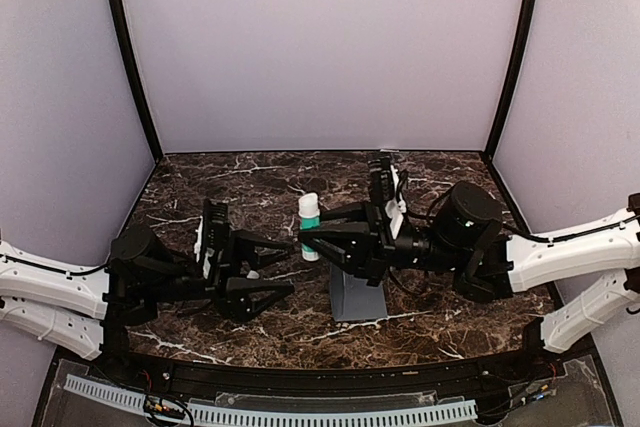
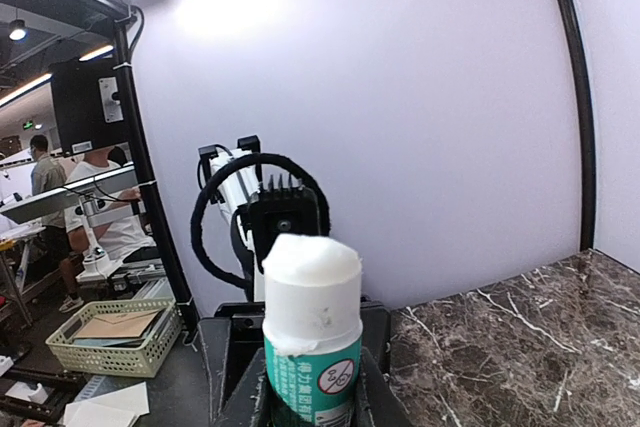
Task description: Place the letter into the envelope and seal it
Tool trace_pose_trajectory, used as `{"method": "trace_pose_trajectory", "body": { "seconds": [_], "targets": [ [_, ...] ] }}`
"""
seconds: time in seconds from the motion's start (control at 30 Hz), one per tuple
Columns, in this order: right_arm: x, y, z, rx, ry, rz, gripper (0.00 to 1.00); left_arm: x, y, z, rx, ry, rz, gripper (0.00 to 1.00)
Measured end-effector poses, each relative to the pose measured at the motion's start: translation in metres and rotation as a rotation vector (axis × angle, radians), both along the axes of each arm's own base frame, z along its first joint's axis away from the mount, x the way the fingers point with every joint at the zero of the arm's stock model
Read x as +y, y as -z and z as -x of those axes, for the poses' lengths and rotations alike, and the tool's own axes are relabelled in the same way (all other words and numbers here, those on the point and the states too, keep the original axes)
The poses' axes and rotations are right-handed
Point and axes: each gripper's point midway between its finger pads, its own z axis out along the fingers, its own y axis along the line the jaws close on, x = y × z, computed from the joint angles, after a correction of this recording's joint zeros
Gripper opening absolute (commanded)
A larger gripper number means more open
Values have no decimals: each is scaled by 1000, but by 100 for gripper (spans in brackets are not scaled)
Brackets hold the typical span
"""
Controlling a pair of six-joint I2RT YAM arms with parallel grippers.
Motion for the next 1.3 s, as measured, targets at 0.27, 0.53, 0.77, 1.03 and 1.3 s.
{"method": "trace_pose_trajectory", "body": {
  "seconds": [0.27, 0.53, 0.77, 1.03, 1.3],
  "targets": [
    [21, -8, 37, -27, -115, -49, 0, 0, -7, 21, 0, 129, 44, 56],
    [30, -7, 42, -28, -134, -69, 0, 4, -8, 36, 5, 213, 68, 47],
    [37, 4, 46, -17, -149, -51, 0, 6, -12, 40, 12, 248, 82, 37],
    [37, 3, 47, -16, -155, -54, 0, 3, -9, 39, 23, 252, 79, 30],
    [39, 5, 48, -14, -156, -50, 0, 2, -8, 40, 29, 257, 78, 25]
  ]
}}
